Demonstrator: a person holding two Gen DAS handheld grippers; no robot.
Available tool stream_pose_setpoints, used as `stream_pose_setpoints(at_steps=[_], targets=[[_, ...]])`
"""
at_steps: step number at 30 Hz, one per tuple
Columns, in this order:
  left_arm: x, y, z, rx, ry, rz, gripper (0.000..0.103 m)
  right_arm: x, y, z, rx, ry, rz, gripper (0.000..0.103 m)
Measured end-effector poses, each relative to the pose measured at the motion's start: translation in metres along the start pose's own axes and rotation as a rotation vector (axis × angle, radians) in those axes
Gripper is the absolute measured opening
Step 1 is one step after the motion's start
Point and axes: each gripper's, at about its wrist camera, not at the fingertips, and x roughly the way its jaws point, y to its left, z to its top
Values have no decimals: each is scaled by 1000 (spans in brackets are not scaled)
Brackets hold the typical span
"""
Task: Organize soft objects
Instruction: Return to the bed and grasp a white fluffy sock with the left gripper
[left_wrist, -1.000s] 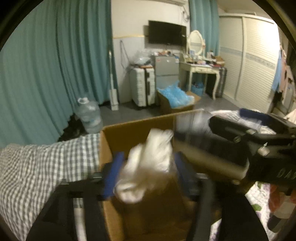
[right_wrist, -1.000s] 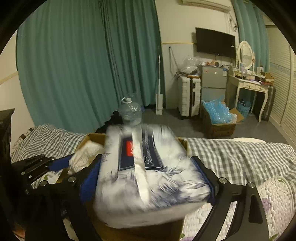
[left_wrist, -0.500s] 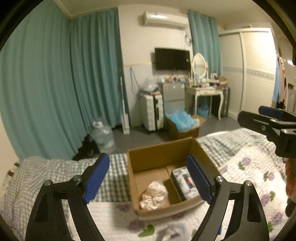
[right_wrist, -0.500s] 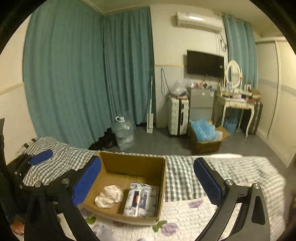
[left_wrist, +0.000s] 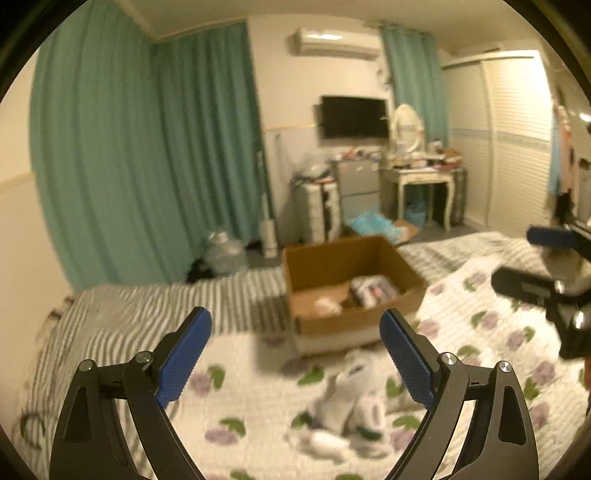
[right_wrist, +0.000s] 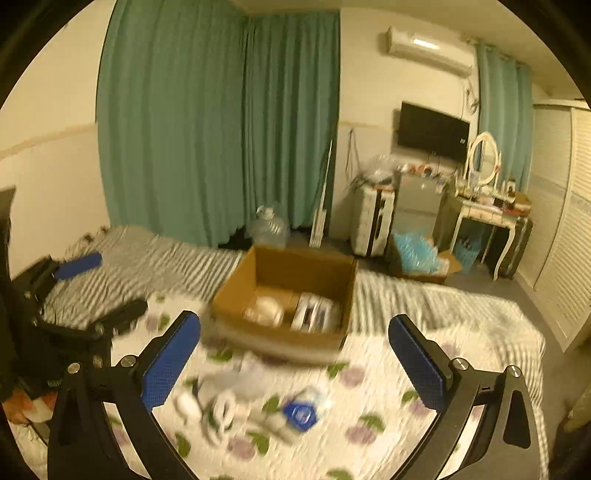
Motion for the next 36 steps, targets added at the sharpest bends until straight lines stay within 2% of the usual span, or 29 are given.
stream_pose_setpoints(at_steps=[5, 8, 14, 19, 25, 26, 28, 30, 36], targets=[[24, 5, -49, -75, 92, 13, 94, 36, 9, -54, 53, 88, 34, 103], [51, 6, -89, -90, 172, 8, 94, 65, 8, -85, 68, 149, 24, 102], [87, -7, -142, -60, 331, -9, 93, 104, -2, -132, 107, 262, 41, 102], [100, -18, -159, -21, 388, -22, 93, 124, 2, -147, 59, 317, 22, 102], [118, -23, -165, -8, 431, -60, 91, 131, 8, -152, 41, 328, 19, 102], [120, -23, -165, -13, 431, -69, 87, 131, 7, -153, 43, 331, 19, 102], [121, -23, -165, -22, 427, -91, 61, 131, 8, -153, 44, 331, 22, 102], [123, -23, -165, -34, 440, -136, 44, 128, 8, -153, 47, 324, 25, 102], [114, -25, -161, -19, 421, -156, 41, 123, 16, -152, 64, 319, 43, 103]])
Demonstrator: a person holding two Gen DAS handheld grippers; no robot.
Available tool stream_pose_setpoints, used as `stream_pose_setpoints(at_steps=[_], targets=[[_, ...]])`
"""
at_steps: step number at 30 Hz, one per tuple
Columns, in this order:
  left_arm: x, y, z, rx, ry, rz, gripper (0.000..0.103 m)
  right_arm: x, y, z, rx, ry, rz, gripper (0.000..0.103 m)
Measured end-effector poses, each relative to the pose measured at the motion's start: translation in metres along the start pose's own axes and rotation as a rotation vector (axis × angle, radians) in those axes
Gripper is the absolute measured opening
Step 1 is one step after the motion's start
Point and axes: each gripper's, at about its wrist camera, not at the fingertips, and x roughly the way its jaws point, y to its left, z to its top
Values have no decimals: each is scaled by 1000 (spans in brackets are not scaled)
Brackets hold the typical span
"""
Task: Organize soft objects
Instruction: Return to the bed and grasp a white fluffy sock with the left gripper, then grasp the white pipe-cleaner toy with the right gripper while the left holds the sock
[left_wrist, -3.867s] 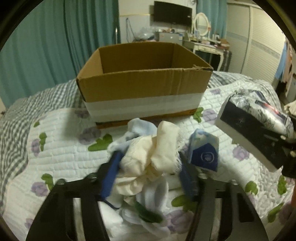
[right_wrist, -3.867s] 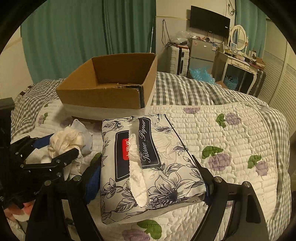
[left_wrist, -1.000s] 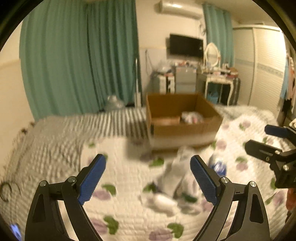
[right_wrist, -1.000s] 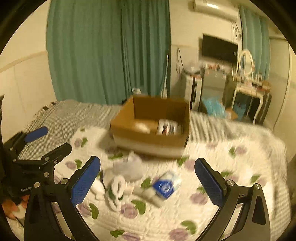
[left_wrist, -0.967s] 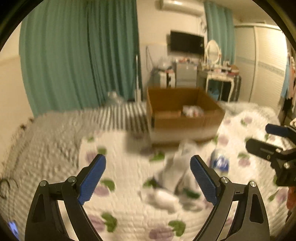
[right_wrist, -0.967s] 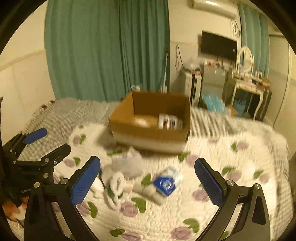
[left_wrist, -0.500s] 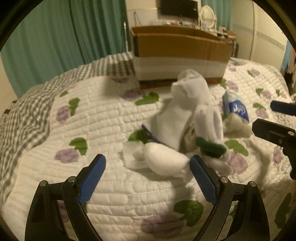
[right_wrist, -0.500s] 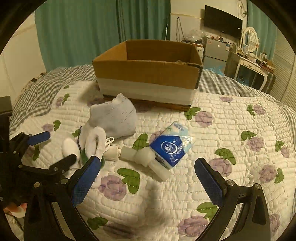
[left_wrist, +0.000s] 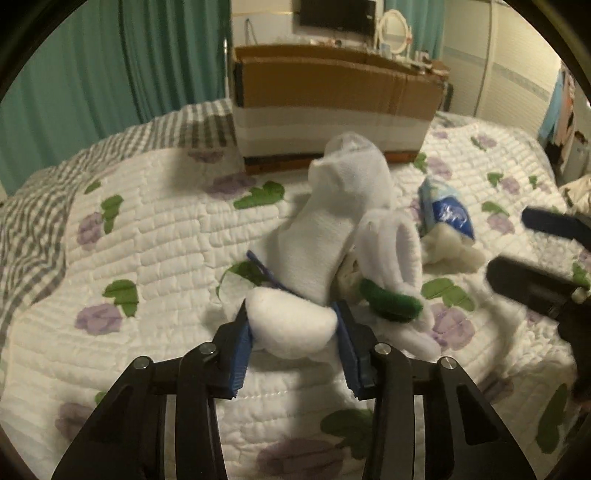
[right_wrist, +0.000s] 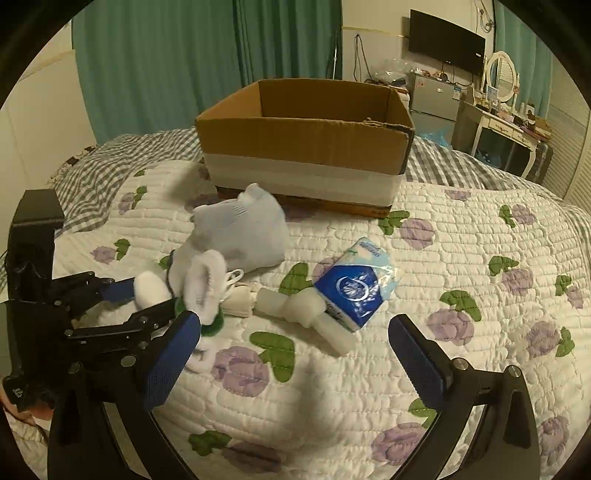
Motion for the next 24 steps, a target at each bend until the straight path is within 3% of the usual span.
stream_pose_setpoints(at_steps=[3, 10, 17, 20, 24], targets=[[-18, 8, 3, -24, -28, 0, 41, -2, 10, -2, -10, 2, 12, 103], [-43, 33, 7, -60, -55, 86, 41, 12, 40, -6, -56, 45, 33, 102], [-37, 37, 4, -69, -34, 106, 41, 37, 64, -5, -101, 110, 45, 90], [-36, 37, 3, -57, -29, 109, 41, 47, 72, -4, -109, 134, 49, 80], [-37, 37, 1, -59, -28, 94, 41, 61, 76, -7, -110, 173, 49, 42]])
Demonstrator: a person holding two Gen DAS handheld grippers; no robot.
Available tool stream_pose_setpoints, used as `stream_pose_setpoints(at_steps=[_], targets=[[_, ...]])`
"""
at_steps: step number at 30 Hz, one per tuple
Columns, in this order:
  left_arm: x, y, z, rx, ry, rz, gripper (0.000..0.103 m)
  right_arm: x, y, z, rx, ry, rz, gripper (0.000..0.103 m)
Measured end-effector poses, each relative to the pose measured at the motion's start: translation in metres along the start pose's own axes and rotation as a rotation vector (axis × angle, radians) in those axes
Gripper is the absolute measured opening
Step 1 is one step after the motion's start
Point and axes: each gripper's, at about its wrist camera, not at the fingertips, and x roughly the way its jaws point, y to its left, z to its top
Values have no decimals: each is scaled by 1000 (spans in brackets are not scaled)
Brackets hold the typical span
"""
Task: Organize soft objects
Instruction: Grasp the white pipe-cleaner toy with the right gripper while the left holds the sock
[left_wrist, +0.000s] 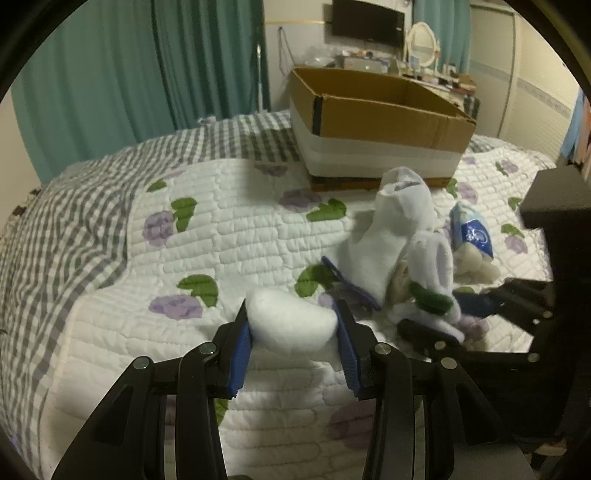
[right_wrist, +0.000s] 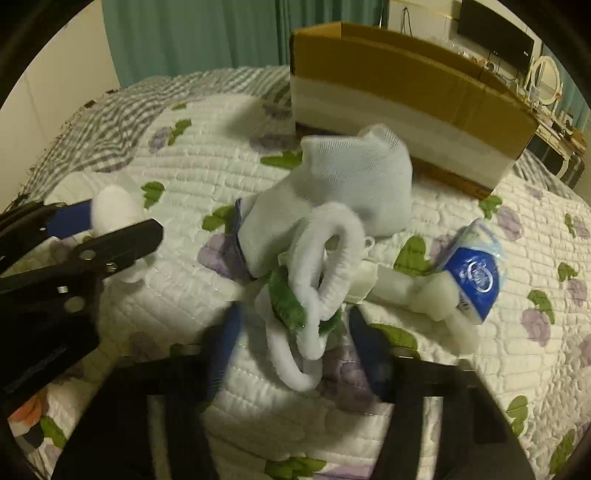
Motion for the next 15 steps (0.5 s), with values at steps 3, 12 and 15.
stream_pose_setpoints(at_steps=[3, 12, 15], targets=[[-1, 0, 0, -5, -4, -2, 41, 0, 1, -2, 2, -2, 9, 36], [-20, -12, 8, -6, -46, 44, 41, -46, -12, -1, 22, -90, 42, 28], [-33, -22, 17, 4, -73, 22, 41, -75, -19, 3, 18, -149, 36, 28]])
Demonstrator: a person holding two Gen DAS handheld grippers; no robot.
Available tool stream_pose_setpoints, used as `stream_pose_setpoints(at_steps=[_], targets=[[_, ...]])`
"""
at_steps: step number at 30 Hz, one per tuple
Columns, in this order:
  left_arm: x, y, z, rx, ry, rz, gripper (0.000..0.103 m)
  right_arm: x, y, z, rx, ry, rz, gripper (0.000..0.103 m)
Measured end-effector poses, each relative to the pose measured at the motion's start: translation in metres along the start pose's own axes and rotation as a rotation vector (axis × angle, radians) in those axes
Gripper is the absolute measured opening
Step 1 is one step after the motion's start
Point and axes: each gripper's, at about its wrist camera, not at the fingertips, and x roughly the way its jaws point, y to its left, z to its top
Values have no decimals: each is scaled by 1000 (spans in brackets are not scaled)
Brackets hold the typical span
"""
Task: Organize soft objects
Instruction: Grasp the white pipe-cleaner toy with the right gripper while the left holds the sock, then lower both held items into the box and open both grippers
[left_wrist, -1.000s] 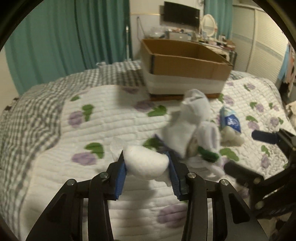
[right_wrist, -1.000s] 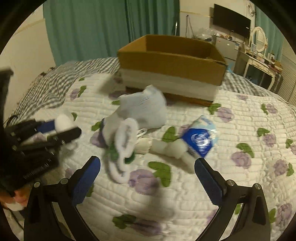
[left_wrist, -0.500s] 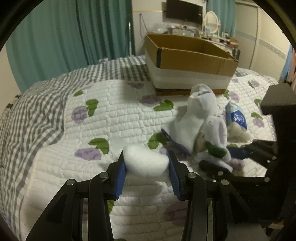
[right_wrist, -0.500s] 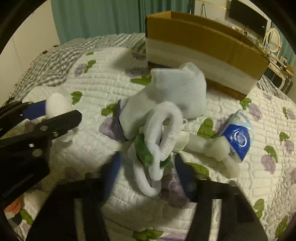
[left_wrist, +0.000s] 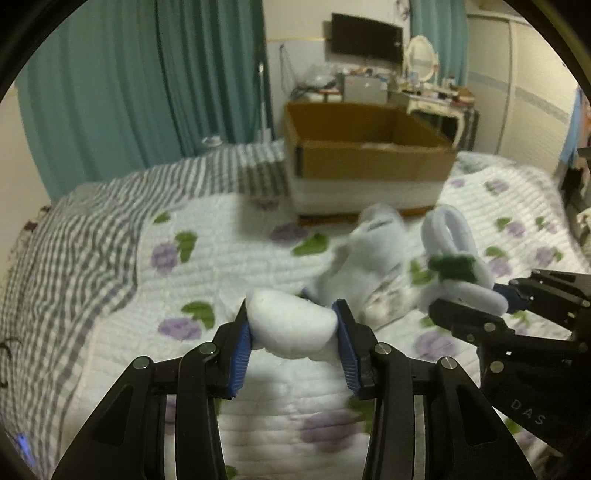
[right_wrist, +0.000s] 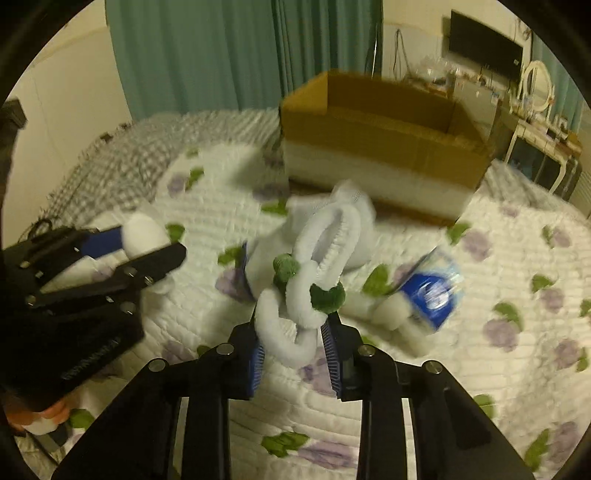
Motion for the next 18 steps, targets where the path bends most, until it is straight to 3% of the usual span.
stream_pose_setpoints(at_steps=[10, 14, 18], targets=[[-26, -20, 27, 30, -61, -38, 41, -41, -24, 11, 47, -92, 68, 26], [-33, -26, 56, 48, -105, -48, 41, -61, -37, 43, 25, -157, 59, 26], [-30, -33, 105, 85, -168, -55, 41, -76, -54, 92, -26, -216, 34, 26]])
